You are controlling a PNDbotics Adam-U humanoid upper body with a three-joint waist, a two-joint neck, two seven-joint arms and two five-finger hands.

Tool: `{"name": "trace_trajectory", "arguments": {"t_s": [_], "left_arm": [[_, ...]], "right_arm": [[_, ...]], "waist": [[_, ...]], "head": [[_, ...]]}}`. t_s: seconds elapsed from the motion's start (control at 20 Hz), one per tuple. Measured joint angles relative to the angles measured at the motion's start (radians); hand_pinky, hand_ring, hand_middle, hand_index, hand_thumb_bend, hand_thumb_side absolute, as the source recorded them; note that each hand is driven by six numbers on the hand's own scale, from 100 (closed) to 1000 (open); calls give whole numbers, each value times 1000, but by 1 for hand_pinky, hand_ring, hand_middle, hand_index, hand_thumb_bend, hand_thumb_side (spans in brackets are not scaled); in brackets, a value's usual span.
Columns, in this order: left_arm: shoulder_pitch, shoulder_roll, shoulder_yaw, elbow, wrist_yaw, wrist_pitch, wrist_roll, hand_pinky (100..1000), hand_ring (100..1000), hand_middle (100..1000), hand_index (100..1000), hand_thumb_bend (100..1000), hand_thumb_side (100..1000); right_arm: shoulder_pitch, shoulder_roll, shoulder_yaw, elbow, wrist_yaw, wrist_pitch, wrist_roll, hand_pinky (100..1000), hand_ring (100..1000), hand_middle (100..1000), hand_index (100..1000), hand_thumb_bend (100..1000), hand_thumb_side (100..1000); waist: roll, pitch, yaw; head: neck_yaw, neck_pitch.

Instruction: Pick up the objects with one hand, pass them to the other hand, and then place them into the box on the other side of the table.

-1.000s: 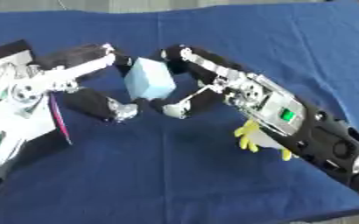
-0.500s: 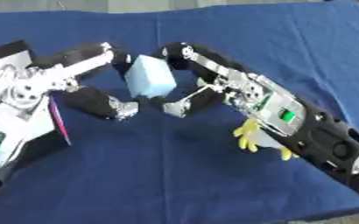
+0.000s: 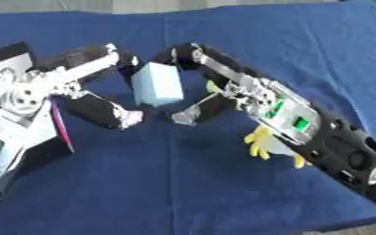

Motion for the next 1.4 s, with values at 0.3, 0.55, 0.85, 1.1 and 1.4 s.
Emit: {"name": "trace_trajectory", "arguments": {"t_s": [0.3,0.55,0.85,1.1,1.4], "left_arm": [[5,1,6,-7,0,22,2,1000,627,485,485,100,259],[11,1,8,-16,1,41,2,1000,619,476,474,100,258],[18,1,12,-45,8,54,-8,1000,617,473,468,100,256],[30,19,22,-64,16,63,-13,1000,614,474,466,100,260],[46,41,41,-102,49,82,-11,1000,613,477,462,100,266]], "right_arm": [[8,0,0,-4,32,-13,-5,673,607,679,839,540,100],[10,0,0,-5,52,-11,-7,677,616,691,851,557,100],[23,0,-1,-6,65,34,-31,679,628,710,871,559,100],[28,0,-7,-6,72,77,-66,697,650,735,891,524,109],[35,0,-8,-6,70,81,-98,710,657,740,892,511,101]], "waist": [[0,0,-1],[0,0,-1],[0,0,-1],[0,0,-2],[0,-1,-4]], "head": [[0,0],[0,0],[0,0],[7,0],[18,0]]}}
